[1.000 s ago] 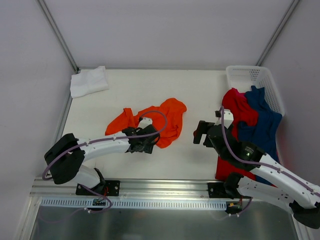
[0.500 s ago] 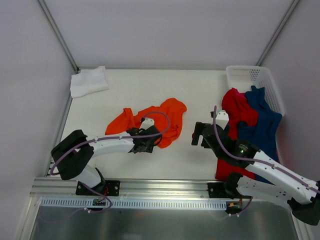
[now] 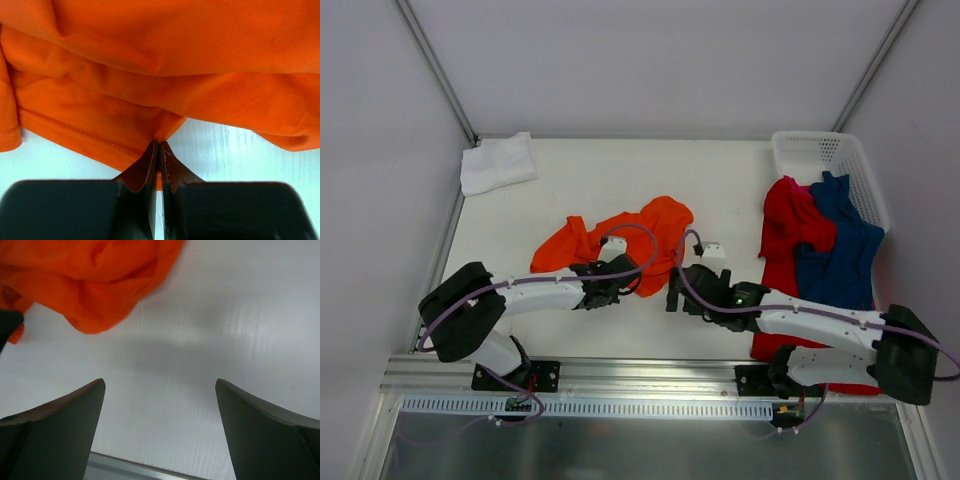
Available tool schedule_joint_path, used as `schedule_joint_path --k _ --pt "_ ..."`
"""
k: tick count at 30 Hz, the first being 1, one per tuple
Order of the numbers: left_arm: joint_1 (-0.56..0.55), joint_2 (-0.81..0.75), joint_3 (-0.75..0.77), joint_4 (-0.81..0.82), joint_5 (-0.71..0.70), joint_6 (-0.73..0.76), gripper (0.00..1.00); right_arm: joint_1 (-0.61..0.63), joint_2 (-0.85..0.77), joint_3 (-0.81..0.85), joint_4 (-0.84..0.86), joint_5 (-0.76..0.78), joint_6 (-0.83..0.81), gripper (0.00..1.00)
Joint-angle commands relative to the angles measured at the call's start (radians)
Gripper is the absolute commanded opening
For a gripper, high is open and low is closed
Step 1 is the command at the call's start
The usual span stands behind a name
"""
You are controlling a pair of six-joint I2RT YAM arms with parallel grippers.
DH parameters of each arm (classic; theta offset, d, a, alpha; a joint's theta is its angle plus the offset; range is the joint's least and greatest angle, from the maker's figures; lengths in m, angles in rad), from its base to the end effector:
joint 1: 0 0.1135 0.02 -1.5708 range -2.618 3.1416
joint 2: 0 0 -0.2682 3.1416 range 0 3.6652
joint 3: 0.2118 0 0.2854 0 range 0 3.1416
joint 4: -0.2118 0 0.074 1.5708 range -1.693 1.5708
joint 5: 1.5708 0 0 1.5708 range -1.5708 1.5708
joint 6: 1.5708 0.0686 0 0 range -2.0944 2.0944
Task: Fold and stack the t-shirts
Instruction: Move the tshirt to the center of the board, then flatten the tshirt out
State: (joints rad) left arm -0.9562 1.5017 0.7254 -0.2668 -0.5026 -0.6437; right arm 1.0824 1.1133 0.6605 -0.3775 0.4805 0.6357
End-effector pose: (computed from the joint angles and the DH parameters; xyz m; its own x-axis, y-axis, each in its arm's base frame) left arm 0.2058 -0.2343 0.1125 -0.7442 0.1424 -0.6525 0.1618 0.9863 0.0307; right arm 0.1545 0.2232 0.1865 -0.6568 -0.1139 -0.7454 -0.3067 0.9434 0.1260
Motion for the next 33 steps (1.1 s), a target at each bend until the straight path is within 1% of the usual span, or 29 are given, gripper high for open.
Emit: schedule_joint_path --k 1,3,4,6,7,10,13,17,20,25,28,33 --pt "-0.001 -0.04 -0.053 -0.051 0.021 -0.01 0.0 0.095 0.166 0.016 0.193 -0.013 0.145 0.96" --pt "-0.001 -0.07 -0.078 -0.051 0.025 -0.016 0.0 0.138 0.259 0.037 0.235 -0.011 0.17 0.96" --pt "-0.001 -0.095 -0.086 -0.049 0.03 -0.02 0.0 0.142 0.345 0.05 0.291 -0.035 0.171 0.96" --pt "-0.001 -0.11 -0.101 -0.051 0.033 -0.028 0.0 0.142 0.414 0.054 0.351 -0.077 0.191 0.96" --pt "-0.001 -0.121 -0.106 -0.049 0.035 -0.031 0.0 0.142 0.462 0.053 0.418 -0.085 0.196 0.96" --pt "-0.001 -0.15 -0.119 -0.049 0.053 -0.037 0.0 0.143 0.525 0.074 0.454 -0.106 0.193 0.96" --pt "-0.001 -0.19 -0.141 -0.043 0.058 -0.047 0.0 0.143 0.54 0.091 0.454 -0.096 0.191 0.96" --pt "-0.001 -0.193 -0.146 -0.04 0.055 -0.047 0.0 0.136 0.523 0.077 0.44 -0.057 0.193 0.96" --pt "0.0 -0.186 -0.146 -0.04 0.05 -0.05 0.0 0.125 0.508 0.073 0.401 -0.036 0.203 0.96" --pt "-0.001 -0.202 -0.153 -0.037 0.047 -0.054 0.0 0.119 0.47 0.039 0.281 0.059 0.271 0.96" --pt "-0.001 -0.21 -0.156 -0.037 0.042 -0.059 0.0 0.106 0.451 0.008 0.272 0.09 0.303 0.96" --pt "-0.001 -0.213 -0.159 -0.037 0.038 -0.06 0.0 0.086 0.479 0.014 0.272 0.104 0.294 0.95"
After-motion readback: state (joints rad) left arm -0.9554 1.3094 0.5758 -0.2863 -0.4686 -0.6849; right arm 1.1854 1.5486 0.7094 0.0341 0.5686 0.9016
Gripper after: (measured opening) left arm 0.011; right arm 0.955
